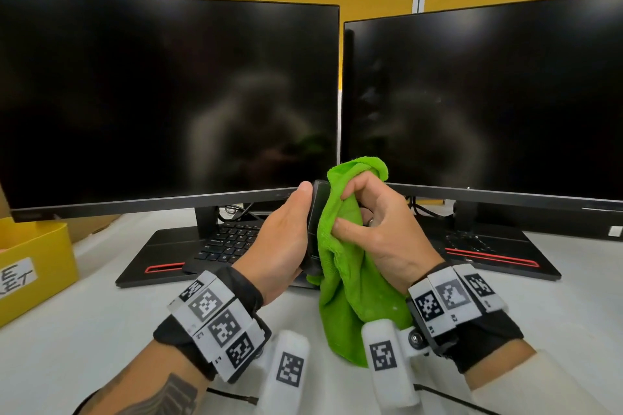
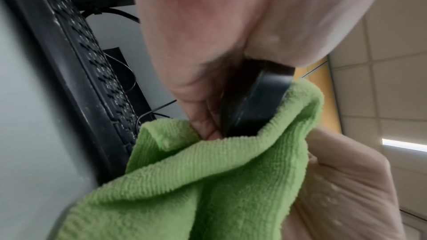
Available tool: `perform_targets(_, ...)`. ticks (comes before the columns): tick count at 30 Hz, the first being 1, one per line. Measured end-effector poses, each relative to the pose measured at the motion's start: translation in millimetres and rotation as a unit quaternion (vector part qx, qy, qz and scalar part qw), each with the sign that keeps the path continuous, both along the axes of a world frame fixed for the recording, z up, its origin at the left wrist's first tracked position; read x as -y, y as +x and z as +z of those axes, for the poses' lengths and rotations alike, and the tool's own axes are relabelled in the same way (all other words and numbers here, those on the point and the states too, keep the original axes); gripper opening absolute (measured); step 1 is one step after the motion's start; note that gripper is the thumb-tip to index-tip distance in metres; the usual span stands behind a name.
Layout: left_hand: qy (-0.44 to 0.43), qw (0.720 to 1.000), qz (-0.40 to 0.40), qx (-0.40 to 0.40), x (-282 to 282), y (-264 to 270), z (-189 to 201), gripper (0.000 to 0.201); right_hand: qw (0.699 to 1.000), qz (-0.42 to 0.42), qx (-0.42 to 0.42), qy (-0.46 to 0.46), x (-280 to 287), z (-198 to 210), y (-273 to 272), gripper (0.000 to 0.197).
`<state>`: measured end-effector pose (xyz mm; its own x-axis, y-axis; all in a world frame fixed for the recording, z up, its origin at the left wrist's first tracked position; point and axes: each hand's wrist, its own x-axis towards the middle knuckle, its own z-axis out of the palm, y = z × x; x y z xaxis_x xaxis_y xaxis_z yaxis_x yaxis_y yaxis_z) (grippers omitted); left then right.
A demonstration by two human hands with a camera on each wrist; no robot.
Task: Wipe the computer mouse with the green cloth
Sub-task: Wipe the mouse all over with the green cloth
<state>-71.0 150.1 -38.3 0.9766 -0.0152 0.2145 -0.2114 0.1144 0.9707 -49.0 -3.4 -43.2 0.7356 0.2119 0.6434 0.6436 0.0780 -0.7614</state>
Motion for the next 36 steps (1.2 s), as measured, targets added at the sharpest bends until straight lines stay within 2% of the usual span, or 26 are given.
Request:
perform_targets(5,0.021,0.999,0.004,0.044,0.5,6.4,-5.1,0.062,0.998,0.045,-0.027,0.032,-1.2,1.5,-2.5,0.035)
perform_targets(7,0.036,0.998,-0.011,0.055,1.5,8.7,-8.0,0.066,0.998,0.032,-0.032,0.039,-4.7,1.4,-4.7,0.036)
perform_targets(10,0.046,0.998,-0.003,0.05,2.7,7.1,-9.8,0.059,0.999,0.015,-0.037,0.029,-6.9,1.3,-4.5,0.038)
perform_targets(13,0.012,1.0,0.018,0.017,-0.1,4.1,-3.3,0.057,0.999,-0.006,-0.034,0.026,-4.1,-0.9,-1.2,0.038)
perform_targets(18,-0.057,0.998,0.004,-0.026,-4.9,1.7,5.5,0.058,0.988,0.001,-0.067,0.139,8.0,3.7,0.8,0.026)
perform_targets(19,-0.062,0.998,-0.005,-0.028,-4.5,0.9,5.5,0.058,0.99,-0.011,-0.058,0.129,7.8,5.5,-1.9,0.025)
perform_targets(22,-0.078,0.996,-0.04,-0.029,-2.5,-0.2,3.7,0.057,0.997,-0.074,0.001,0.017,-1.8,6.6,-10.2,0.028)
perform_targets(26,-0.111,0.99,-0.085,-0.02,-0.1,-2.6,3.7,0.059,0.996,-0.072,0.011,0.041,-11.8,7.7,-11.4,0.031)
perform_targets(29,-0.109,0.991,-0.079,0.002,1.9,-2.3,4.7,0.057,0.997,-0.022,-0.008,0.076,-13.2,7.3,-14.6,0.031)
perform_targets(33,-0.13,0.991,-0.028,0.004,-2.6,2.4,6.4,0.061,1.0,-0.005,0.0,-0.013,-18.4,2.3,-17.2,0.025)
perform_targets(36,-0.141,0.989,-0.035,-0.01,-10.0,2.3,11.3,0.066,0.997,-0.01,0.004,-0.083,-17.5,1.4,-15.2,0.02)
